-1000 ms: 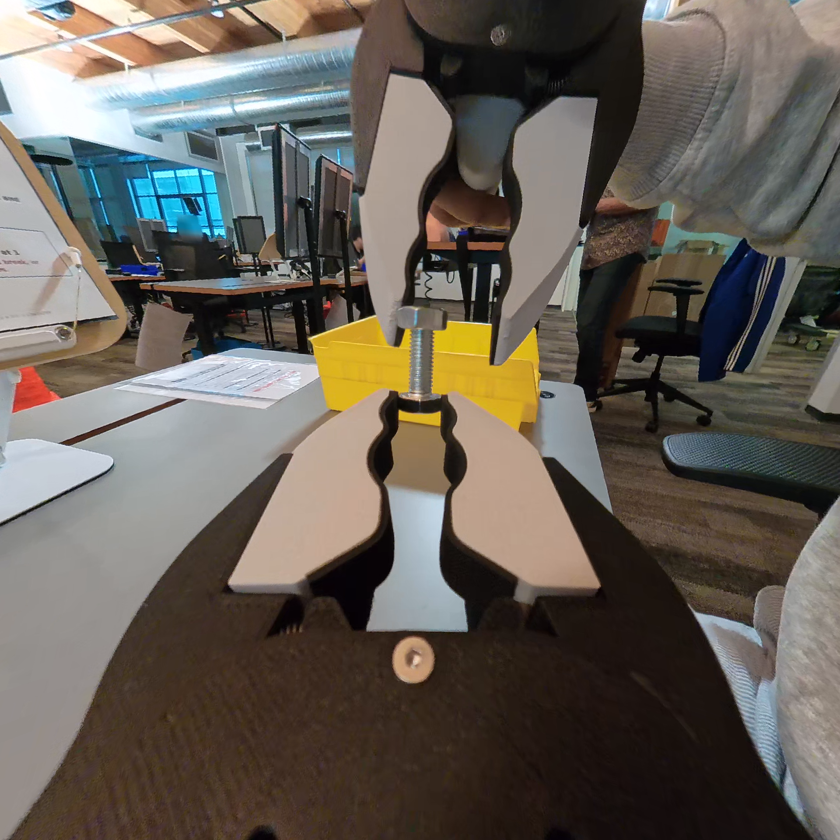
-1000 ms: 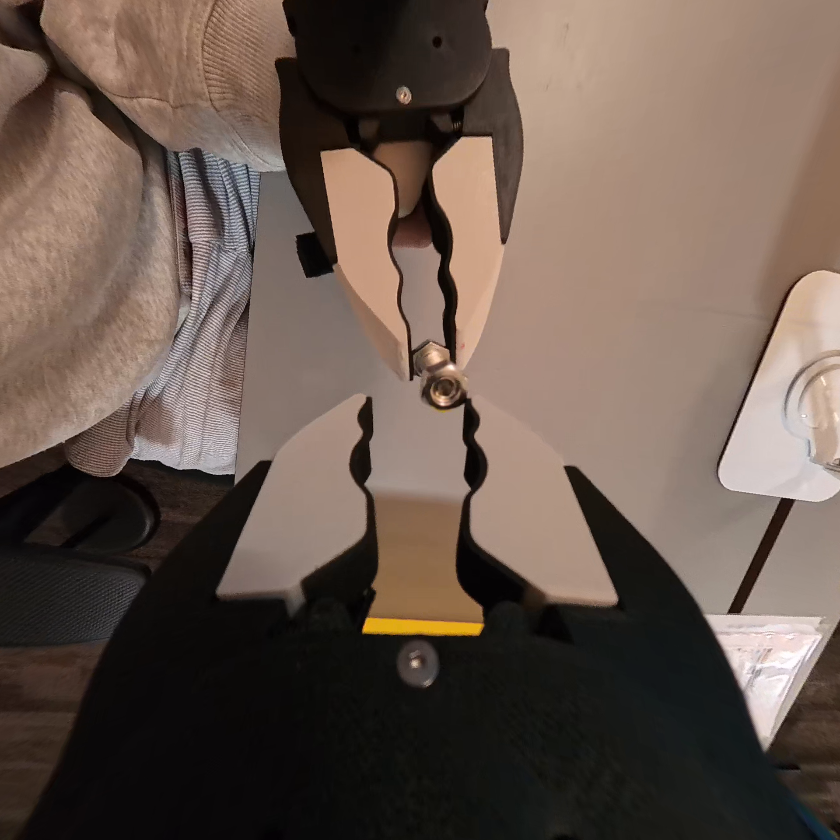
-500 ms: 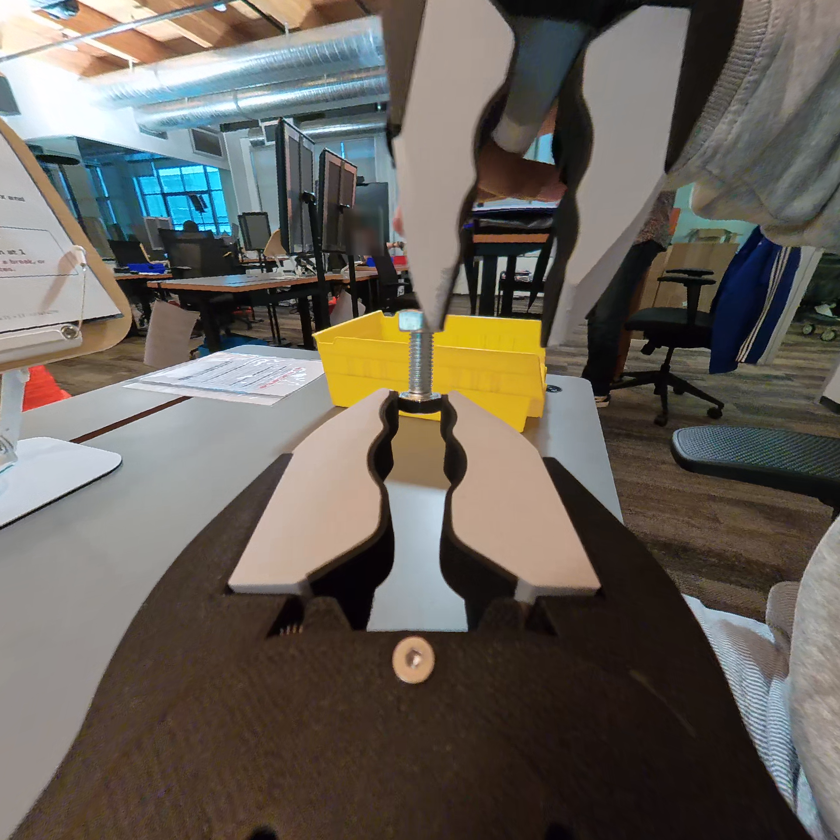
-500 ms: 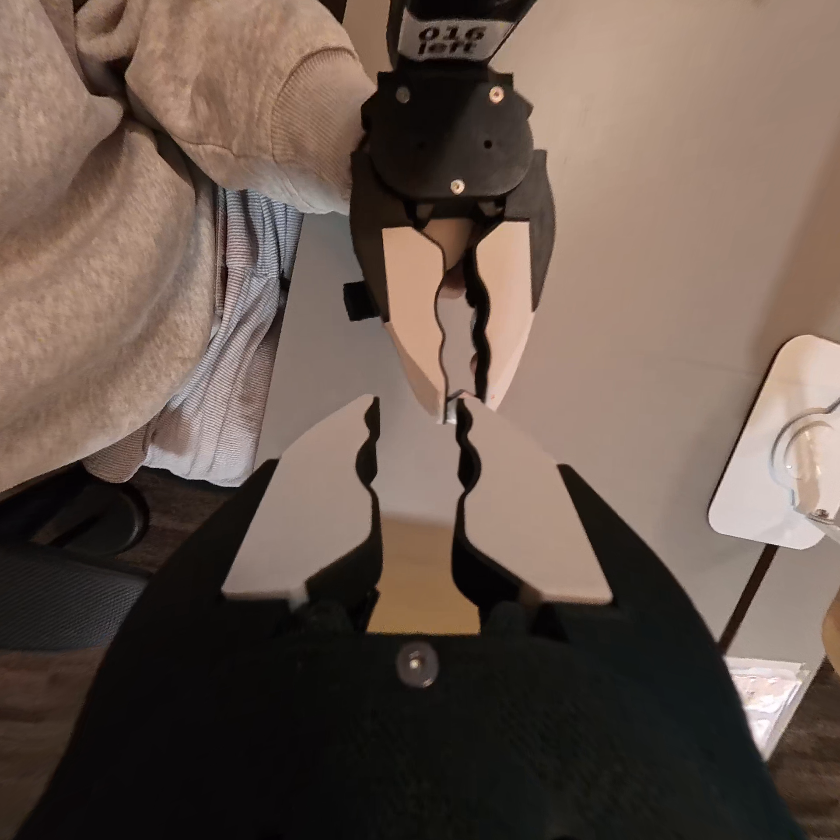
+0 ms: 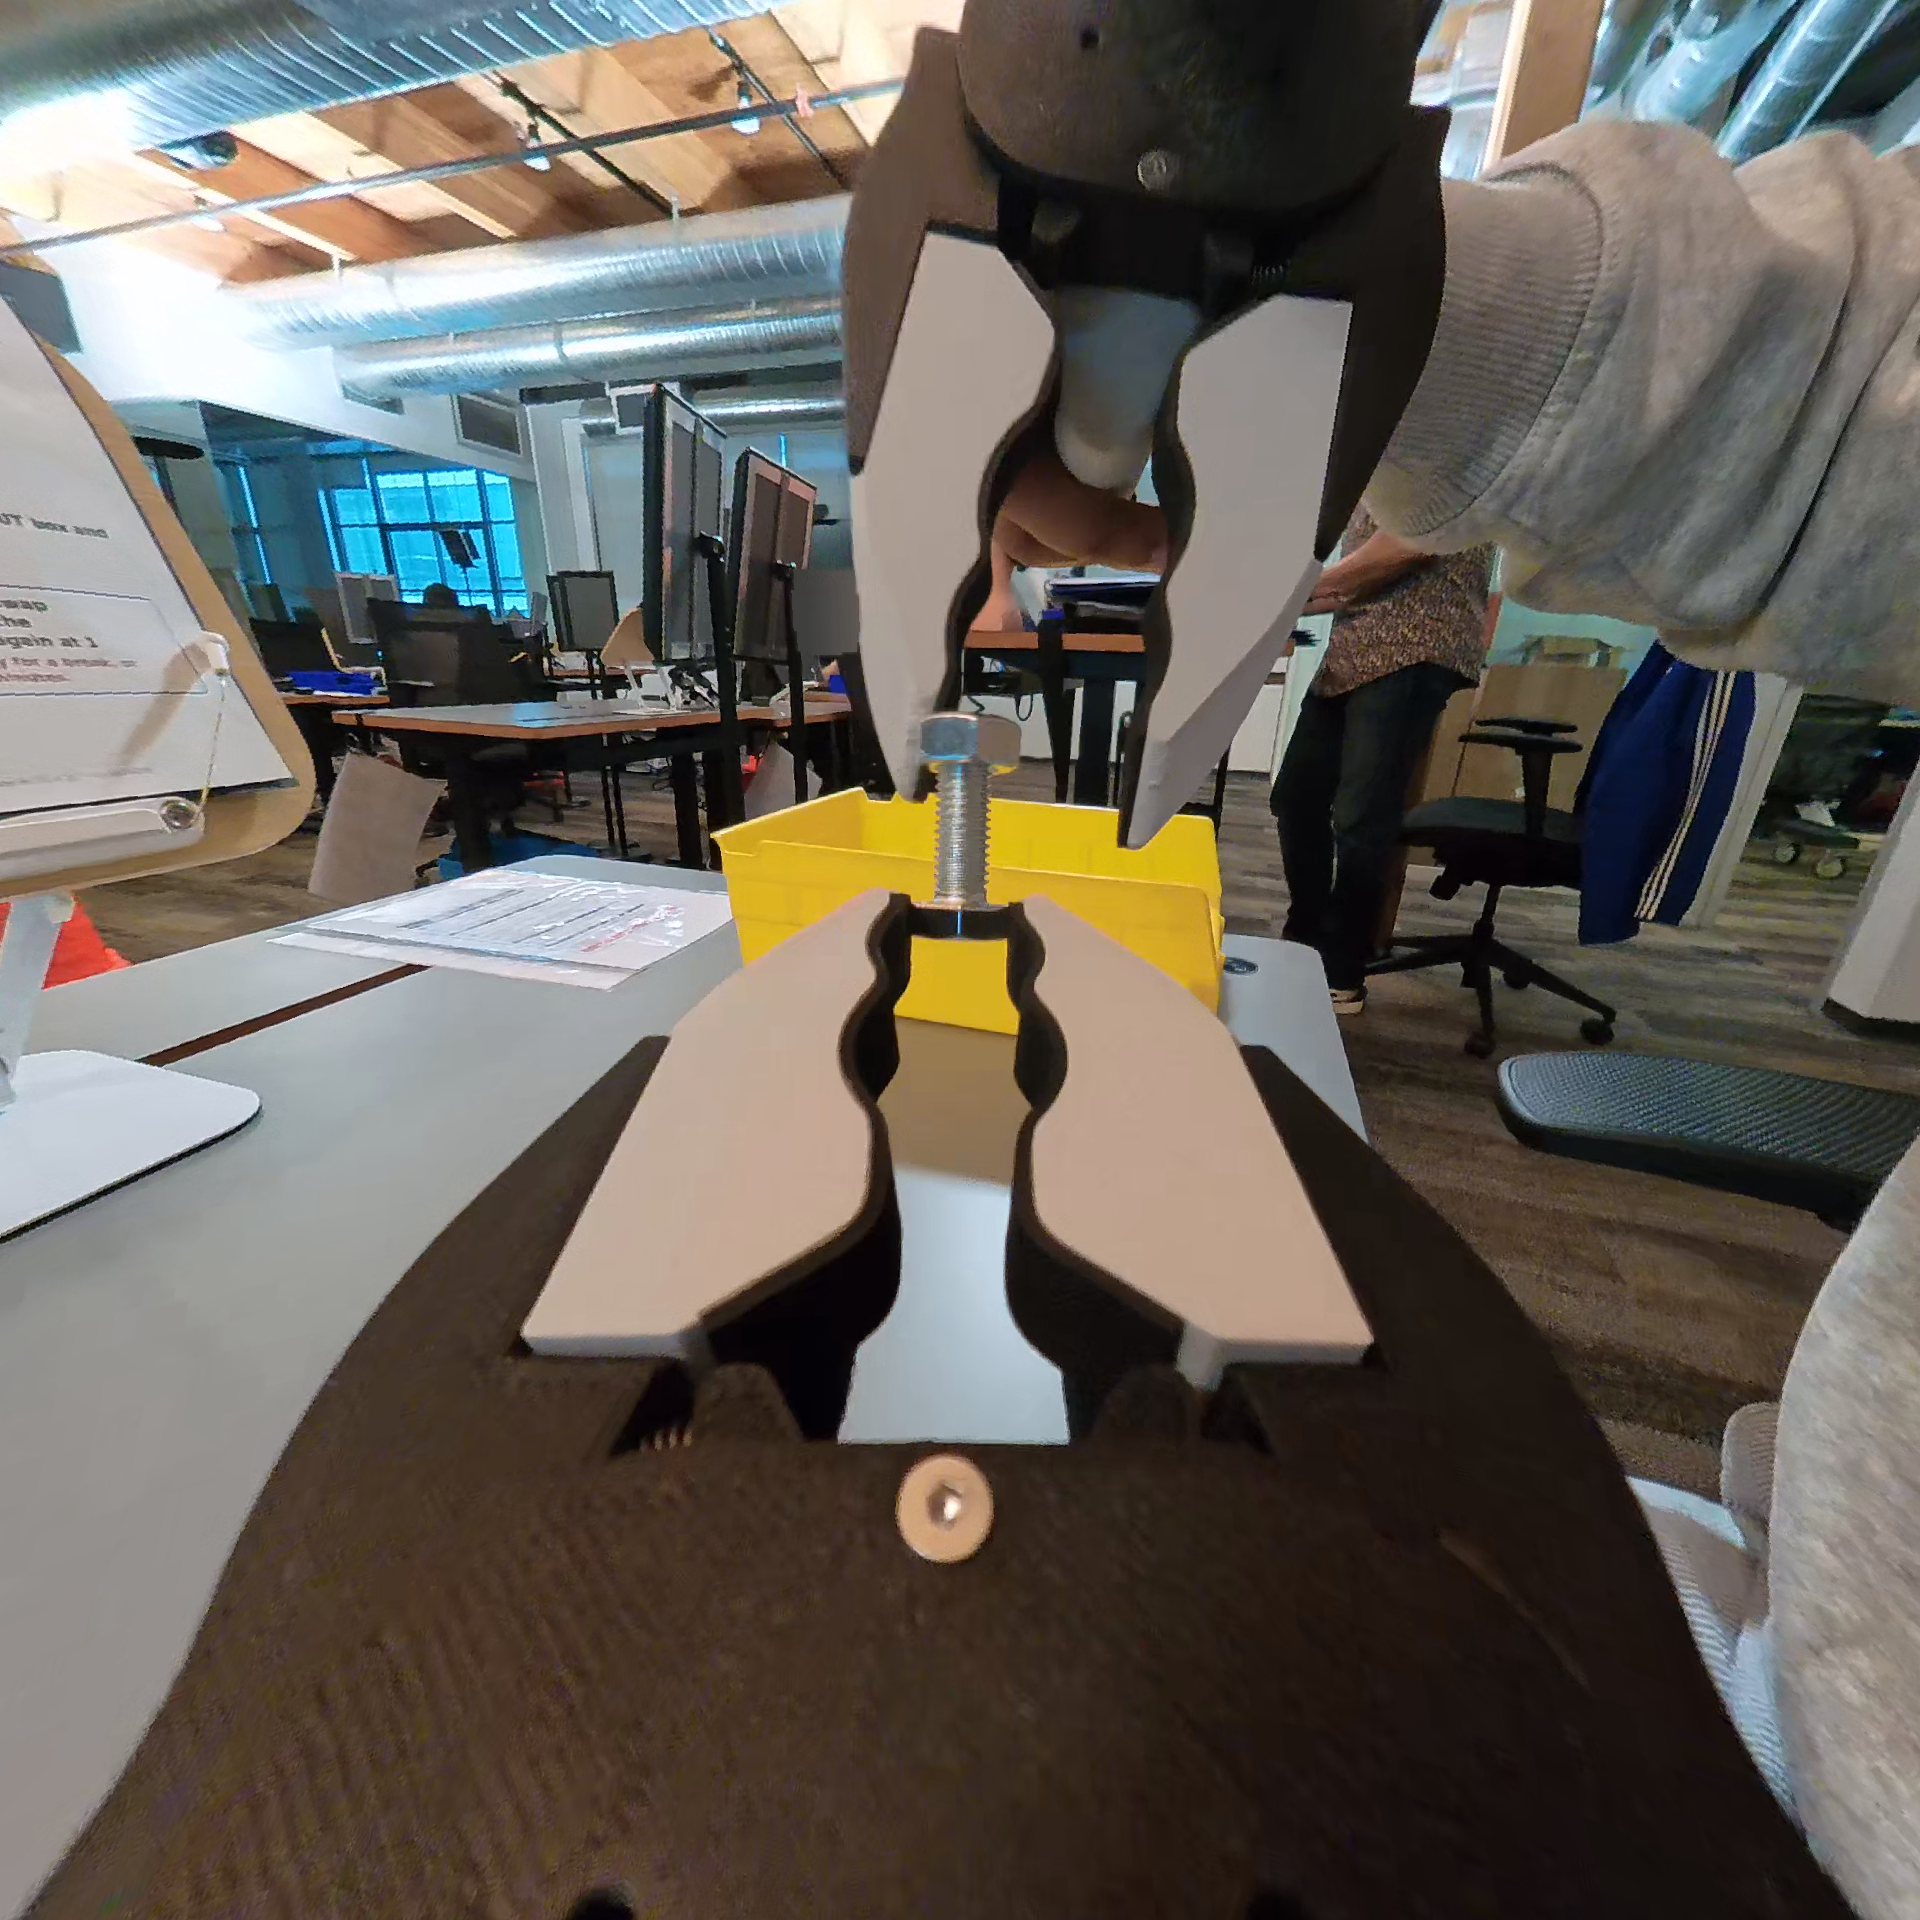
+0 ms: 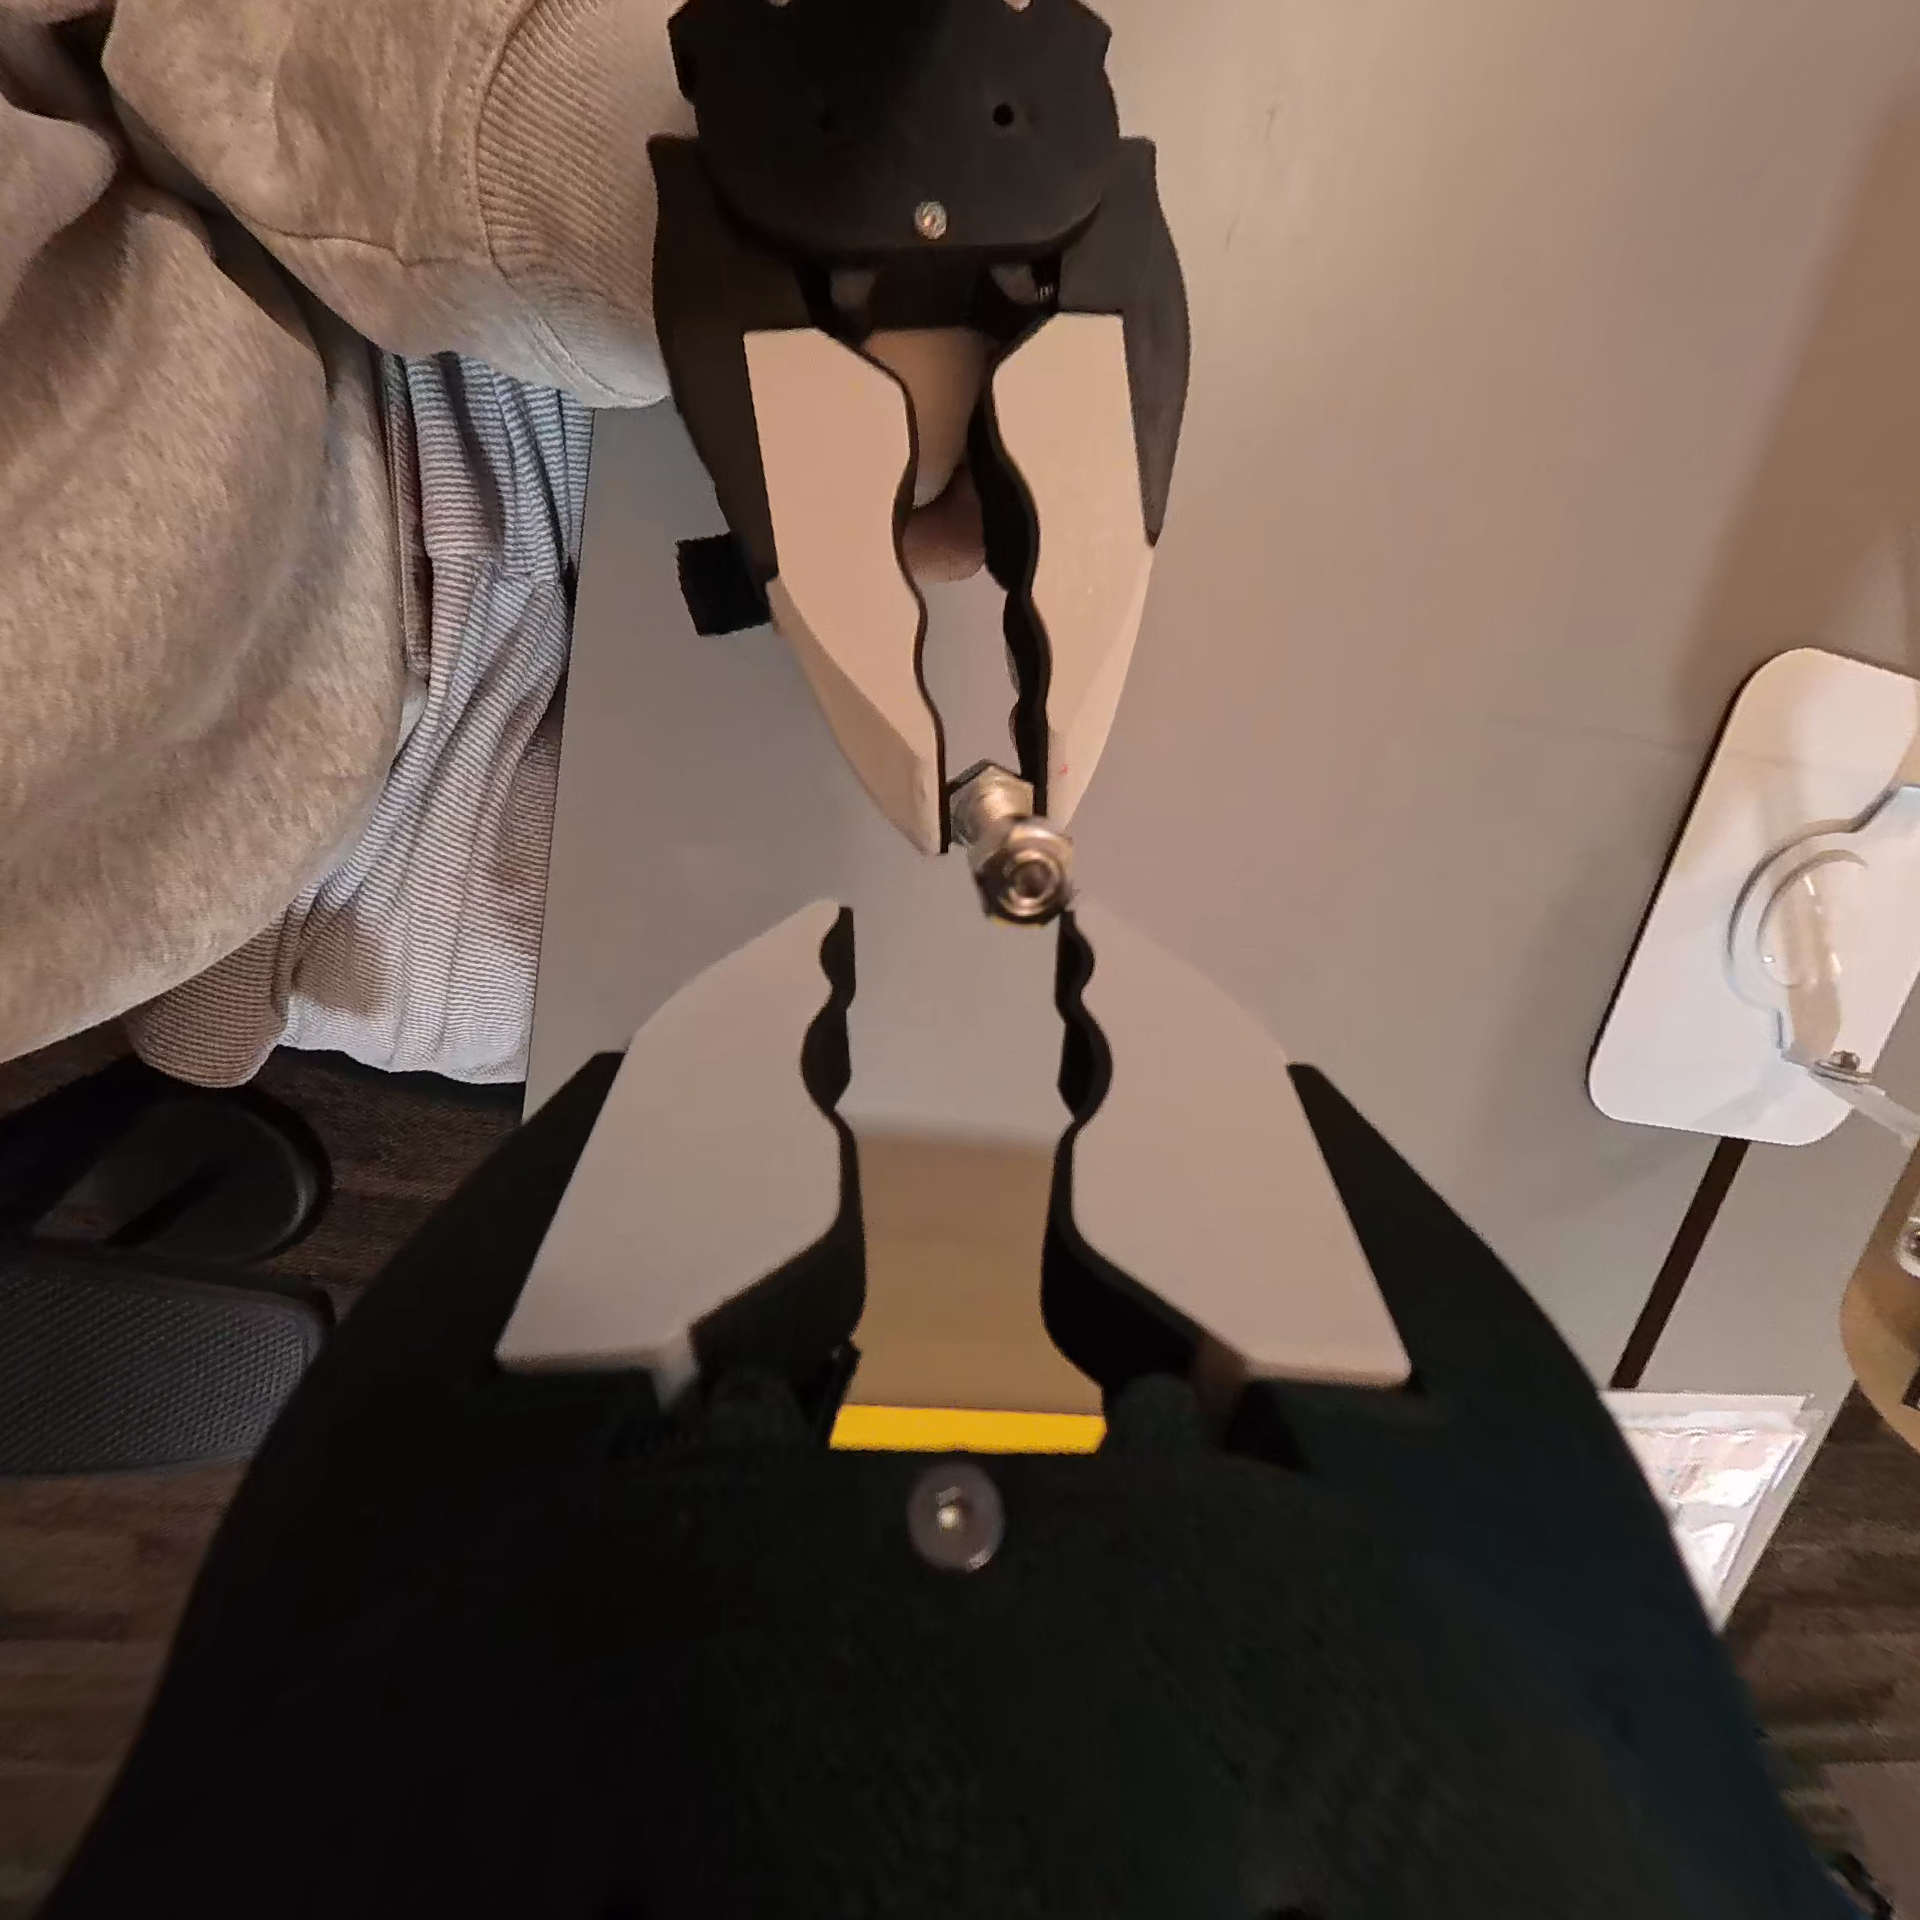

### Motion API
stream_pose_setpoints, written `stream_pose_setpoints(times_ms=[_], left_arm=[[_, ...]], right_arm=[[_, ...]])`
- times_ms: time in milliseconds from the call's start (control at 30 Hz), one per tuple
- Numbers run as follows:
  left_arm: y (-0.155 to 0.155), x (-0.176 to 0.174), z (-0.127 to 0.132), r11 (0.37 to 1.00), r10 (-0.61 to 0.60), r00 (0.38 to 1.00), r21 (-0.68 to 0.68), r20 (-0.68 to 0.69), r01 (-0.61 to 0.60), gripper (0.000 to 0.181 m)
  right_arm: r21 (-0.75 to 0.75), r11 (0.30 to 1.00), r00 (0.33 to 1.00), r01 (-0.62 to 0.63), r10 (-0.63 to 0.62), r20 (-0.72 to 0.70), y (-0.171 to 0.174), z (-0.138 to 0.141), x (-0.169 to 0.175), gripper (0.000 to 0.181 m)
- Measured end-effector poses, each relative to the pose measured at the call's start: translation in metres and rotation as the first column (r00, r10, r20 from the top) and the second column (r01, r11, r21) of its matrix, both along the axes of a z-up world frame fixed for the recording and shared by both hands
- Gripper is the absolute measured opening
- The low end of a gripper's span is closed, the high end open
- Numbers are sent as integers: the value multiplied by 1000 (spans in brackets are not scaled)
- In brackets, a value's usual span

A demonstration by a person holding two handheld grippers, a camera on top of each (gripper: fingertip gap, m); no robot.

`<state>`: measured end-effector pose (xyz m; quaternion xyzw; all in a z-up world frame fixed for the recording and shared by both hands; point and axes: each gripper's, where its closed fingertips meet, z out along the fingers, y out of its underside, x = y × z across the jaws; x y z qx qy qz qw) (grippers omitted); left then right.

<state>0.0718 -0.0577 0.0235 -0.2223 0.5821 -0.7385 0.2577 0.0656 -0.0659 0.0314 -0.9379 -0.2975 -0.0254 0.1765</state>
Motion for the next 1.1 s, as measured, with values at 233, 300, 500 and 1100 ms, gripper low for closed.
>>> stream_pose_setpoints(times_ms=[233,300,500,1100], left_arm=[[2,2,0,1000,3,1000,-15,-12,-3,19],[2,2,0,1000,1,1000,-16,-13,-1,19],[3,1,1,1000,-6,1000,-27,-12,5,19],[-1,-3,3,1000,-21,1000,-19,9,21,18]], right_arm=[[-12,999,998,-49,49,-28,-2,2,-15,27],[-8,998,998,-57,57,-30,0,2,-18,27],[2,998,996,-70,70,-50,2,5,-23,27],[37,997,997,-72,71,27,16,6,-11,40]])
